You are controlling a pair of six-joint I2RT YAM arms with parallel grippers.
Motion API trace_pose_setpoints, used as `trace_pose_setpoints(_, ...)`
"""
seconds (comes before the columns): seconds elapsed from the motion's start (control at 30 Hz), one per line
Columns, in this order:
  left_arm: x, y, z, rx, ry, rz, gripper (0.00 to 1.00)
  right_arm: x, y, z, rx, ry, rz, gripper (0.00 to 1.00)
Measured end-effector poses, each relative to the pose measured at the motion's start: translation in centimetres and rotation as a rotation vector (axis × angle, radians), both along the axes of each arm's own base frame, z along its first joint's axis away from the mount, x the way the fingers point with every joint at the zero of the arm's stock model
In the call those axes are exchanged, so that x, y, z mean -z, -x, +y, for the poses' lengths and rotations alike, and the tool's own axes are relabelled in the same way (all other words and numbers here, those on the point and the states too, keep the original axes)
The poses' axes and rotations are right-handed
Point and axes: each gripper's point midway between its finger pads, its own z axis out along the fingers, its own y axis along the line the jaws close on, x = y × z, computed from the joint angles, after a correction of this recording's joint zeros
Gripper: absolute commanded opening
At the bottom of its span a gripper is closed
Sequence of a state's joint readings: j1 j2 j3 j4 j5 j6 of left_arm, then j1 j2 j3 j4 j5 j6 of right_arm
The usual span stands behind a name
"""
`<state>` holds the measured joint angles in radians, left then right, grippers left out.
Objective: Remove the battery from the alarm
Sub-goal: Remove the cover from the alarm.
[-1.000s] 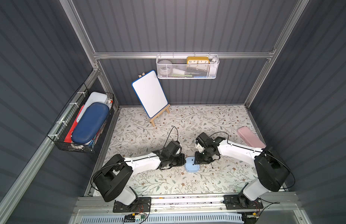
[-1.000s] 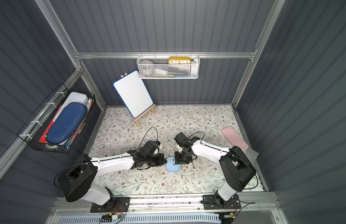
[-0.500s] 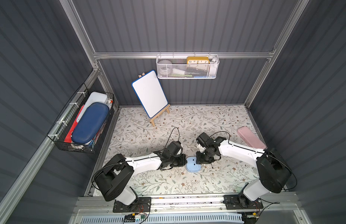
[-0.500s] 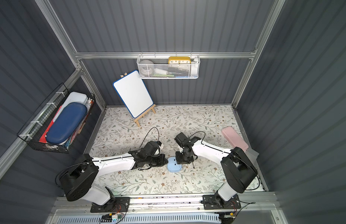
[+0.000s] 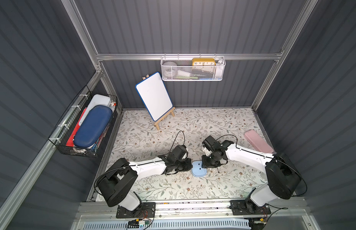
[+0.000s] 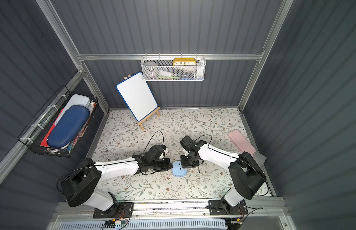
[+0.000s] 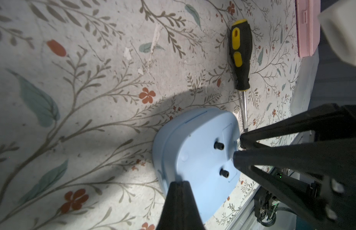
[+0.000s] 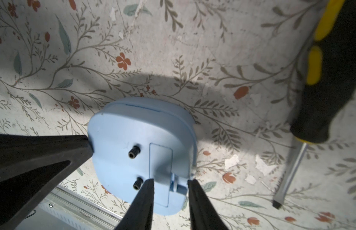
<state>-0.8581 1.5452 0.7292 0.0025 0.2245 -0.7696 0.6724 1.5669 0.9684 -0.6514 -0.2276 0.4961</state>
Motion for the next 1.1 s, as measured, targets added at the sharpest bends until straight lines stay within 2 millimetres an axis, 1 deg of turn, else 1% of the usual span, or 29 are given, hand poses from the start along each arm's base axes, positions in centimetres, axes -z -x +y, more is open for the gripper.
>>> trace_pose_setpoints(0.17, 0.00, -0.01, 0.00, 0.000, 0.000, 0.000, 0.00, -0.07, -0.14, 0.21, -0.001, -0.010, -0.005, 0.34)
trace_pose_setpoints(0.8, -0.02, 0.00, -0.02, 0.001, 0.001, 0.001, 0.00, 0.11, 0.30, 0.82, -0.031, -0.018, 0.015, 0.33)
trace_pose_setpoints(0.97, -0.01, 0.00, -0.06, 0.002, 0.001, 0.002, 0.00, 0.27, 0.25, 0.66, -0.034, 0.011, 0.014, 0.28)
trace_pose_setpoints(1.1, 0.01, 0.01, -0.08, 0.002, 0.001, 0.003, 0.00, 0.40, 0.20, 0.40, -0.025, 0.026, 0.013, 0.20)
